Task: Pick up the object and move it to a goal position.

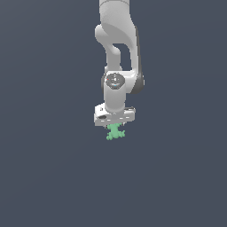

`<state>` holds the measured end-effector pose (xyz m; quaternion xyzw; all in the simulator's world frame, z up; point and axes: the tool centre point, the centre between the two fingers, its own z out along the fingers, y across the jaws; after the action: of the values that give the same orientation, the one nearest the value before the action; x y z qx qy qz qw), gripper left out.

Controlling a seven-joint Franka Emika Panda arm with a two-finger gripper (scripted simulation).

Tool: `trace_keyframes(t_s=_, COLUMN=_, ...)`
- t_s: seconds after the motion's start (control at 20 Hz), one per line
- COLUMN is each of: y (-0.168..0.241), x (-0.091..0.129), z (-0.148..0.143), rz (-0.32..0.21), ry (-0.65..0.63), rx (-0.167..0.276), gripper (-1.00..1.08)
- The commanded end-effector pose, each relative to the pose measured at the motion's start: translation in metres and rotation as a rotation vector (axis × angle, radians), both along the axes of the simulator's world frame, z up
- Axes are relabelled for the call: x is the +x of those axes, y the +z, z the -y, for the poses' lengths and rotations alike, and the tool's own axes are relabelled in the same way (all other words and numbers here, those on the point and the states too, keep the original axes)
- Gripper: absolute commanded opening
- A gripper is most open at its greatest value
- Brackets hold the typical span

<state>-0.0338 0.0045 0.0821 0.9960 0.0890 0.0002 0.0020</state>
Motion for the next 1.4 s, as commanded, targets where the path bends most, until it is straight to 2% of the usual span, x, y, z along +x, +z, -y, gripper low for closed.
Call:
trace_keyframes(t_s=0.0, y=-0.01, x=-0.005, z=-0.001, rz=0.0, ry=0.018, rx=0.002, gripper=1.0)
trace_keyframes(t_s=0.5, y=-0.021, x=-0.01, z=-0.002, rz=-0.002, ry=0.031, rx=0.004, gripper=1.0)
trace_keyframes(t_s=1.0, y=-0.062, x=-0.012, z=-0.002, rz=-0.001, ry=0.033, rx=0.004, gripper=1.0)
trace_keyframes(t_s=1.25, y=-0.069, x=-0.011, z=-0.003, rz=-0.001, ry=0.034, rx=0.004, gripper=1.0)
trace_keyframes(t_s=1.3, y=-0.069, x=-0.011, z=-0.003, rz=-0.001, ry=0.034, rx=0.004, gripper=-1.0)
trace_keyframes(t_s=1.35, y=-0.069, x=-0.011, z=-0.003, rz=-0.001, ry=0.034, rx=0.004, gripper=-1.0)
